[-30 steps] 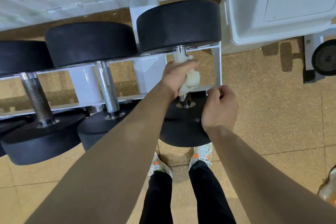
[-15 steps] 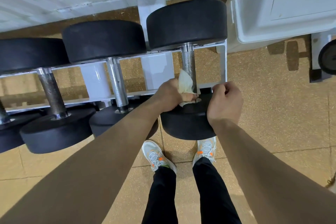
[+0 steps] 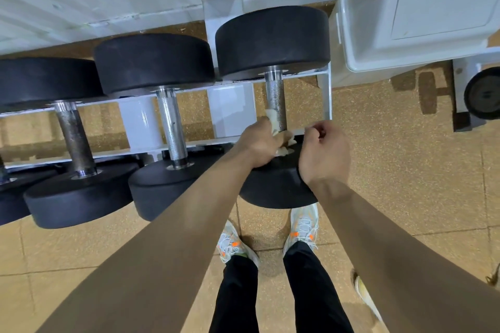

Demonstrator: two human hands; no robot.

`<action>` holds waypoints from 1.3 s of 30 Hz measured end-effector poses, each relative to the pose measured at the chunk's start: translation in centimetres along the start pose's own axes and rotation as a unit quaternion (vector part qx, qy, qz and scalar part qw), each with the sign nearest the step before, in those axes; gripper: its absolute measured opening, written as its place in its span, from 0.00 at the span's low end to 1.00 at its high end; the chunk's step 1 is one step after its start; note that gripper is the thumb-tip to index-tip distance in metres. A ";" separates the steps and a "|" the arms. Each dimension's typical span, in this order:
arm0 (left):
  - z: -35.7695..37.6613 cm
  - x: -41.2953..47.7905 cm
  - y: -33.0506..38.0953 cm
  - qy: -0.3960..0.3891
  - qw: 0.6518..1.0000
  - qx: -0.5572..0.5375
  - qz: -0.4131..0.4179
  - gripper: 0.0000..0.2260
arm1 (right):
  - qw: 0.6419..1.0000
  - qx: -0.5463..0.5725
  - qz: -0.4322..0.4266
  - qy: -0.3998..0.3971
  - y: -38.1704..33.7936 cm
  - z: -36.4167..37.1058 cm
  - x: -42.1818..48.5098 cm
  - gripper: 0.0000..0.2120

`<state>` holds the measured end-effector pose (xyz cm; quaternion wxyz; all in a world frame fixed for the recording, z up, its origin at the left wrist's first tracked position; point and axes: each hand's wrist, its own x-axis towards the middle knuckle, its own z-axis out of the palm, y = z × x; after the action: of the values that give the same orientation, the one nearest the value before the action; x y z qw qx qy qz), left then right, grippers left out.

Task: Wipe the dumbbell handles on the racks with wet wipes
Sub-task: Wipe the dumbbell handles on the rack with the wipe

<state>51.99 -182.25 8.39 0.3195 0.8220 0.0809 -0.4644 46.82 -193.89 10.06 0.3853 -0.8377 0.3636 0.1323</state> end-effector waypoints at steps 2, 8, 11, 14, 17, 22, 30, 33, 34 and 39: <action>-0.9 -1.5 -1.6 0.006 0.998 0.050 0.030 0.09 | 0.987 -0.116 -0.095 -0.054 -0.1 -0.8 0.6 0.15; -3.1 -5.4 -3.4 -0.004 0.943 -0.324 0.080 0.09 | 0.960 0.044 -0.104 -0.255 -2.7 -2.2 1.5 0.21; -3.6 -5.2 -3.7 -0.066 0.893 -0.436 0.089 0.17 | 0.921 0.167 -0.037 -0.349 -2.9 -3.6 2.6 0.16; -3.7 -4.0 -3.2 0.001 0.927 -0.369 0.062 0.17 | 0.913 0.073 -0.088 -0.392 -2.6 -4.3 3.3 0.08; -3.0 -2.4 -3.4 0.116 0.967 -0.223 0.034 0.15 | 0.938 0.019 -0.095 -0.333 -1.8 -3.4 4.2 0.04; -2.4 -1.1 -4.8 0.138 0.987 -0.052 0.059 0.05 | 0.941 -0.187 -0.116 -0.259 -0.6 -1.9 6.9 0.11; -2.1 1.2 -5.7 0.164 0.982 0.089 -0.018 0.07 | 0.920 -0.207 -0.113 -0.313 -1.1 -2.2 7.9 0.07; -2.8 1.6 -5.3 0.169 0.981 0.096 -0.025 0.10 | 0.919 -0.229 -0.114 -0.301 -1.3 -1.4 8.0 0.15; -3.1 1.7 -4.7 0.148 0.985 0.087 -0.005 0.10 | 0.916 -0.266 -0.105 -0.281 -1.0 -1.2 8.4 0.14; -3.7 1.9 -3.1 0.131 0.991 -0.017 0.028 0.06 | 0.961 -0.187 -0.056 -0.196 -1.1 -1.8 9.8 0.06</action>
<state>54.33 -177.94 6.77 0.3332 0.8719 0.1070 -0.3426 54.35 -199.72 6.88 0.2925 -0.8713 0.2026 0.3380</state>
